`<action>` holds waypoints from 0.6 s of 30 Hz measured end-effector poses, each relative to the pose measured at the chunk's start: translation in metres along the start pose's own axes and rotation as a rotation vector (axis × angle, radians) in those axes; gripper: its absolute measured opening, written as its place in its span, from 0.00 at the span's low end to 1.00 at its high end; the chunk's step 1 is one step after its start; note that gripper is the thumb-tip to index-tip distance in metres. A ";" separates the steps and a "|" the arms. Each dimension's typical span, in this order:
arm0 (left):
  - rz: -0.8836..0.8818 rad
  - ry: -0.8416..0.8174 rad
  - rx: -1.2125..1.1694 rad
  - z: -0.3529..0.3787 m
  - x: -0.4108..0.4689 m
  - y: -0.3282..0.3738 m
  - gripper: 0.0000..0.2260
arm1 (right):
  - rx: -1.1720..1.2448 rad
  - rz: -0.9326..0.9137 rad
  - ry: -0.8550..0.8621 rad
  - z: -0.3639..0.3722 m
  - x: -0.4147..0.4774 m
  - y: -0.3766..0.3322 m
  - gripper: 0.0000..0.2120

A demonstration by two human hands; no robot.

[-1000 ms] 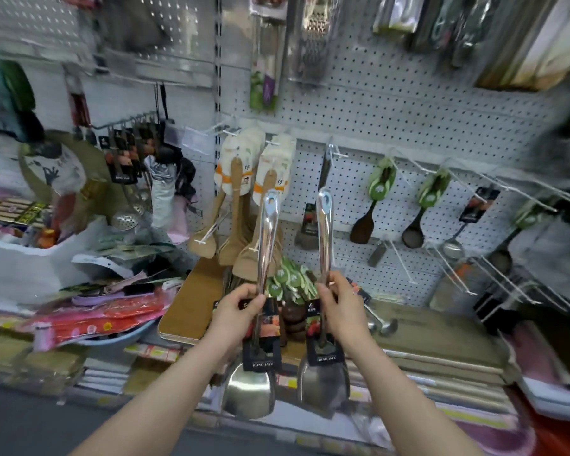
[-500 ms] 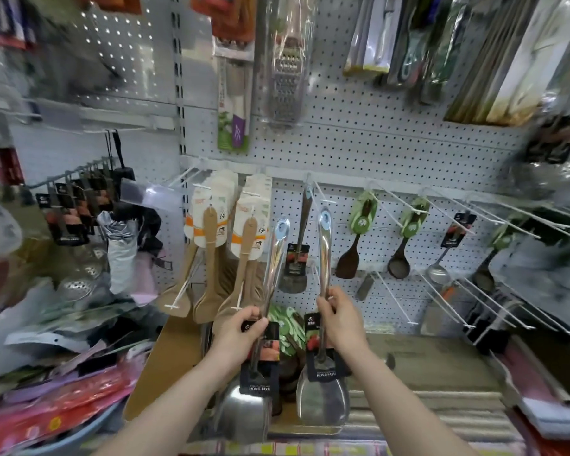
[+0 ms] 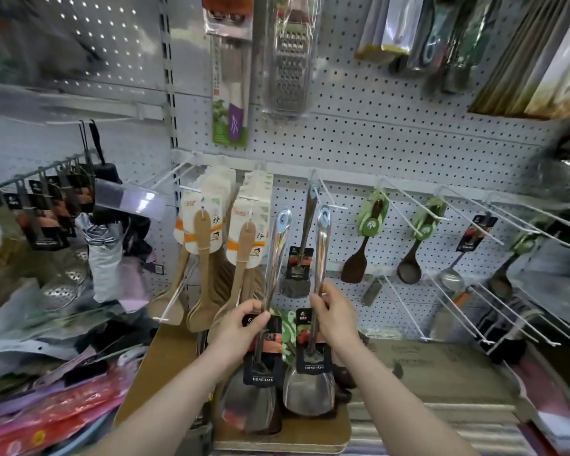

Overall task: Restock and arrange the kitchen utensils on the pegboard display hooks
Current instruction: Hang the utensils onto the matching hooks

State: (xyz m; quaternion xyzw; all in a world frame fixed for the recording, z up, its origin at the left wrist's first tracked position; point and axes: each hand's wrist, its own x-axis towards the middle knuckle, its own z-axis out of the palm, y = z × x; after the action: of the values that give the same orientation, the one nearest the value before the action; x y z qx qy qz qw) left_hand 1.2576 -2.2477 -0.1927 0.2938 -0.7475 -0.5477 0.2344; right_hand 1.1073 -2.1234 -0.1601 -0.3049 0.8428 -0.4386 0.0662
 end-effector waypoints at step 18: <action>0.022 0.038 0.081 0.013 0.064 -0.002 0.15 | -0.094 0.068 -0.166 0.035 0.144 -0.006 0.11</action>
State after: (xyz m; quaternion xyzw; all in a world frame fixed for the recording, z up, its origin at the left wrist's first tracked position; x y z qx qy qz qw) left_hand 1.2032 -2.2840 -0.1967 0.3052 -0.7677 -0.5085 0.2426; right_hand 1.0070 -2.2329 -0.1536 -0.3140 0.8640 -0.3692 0.1362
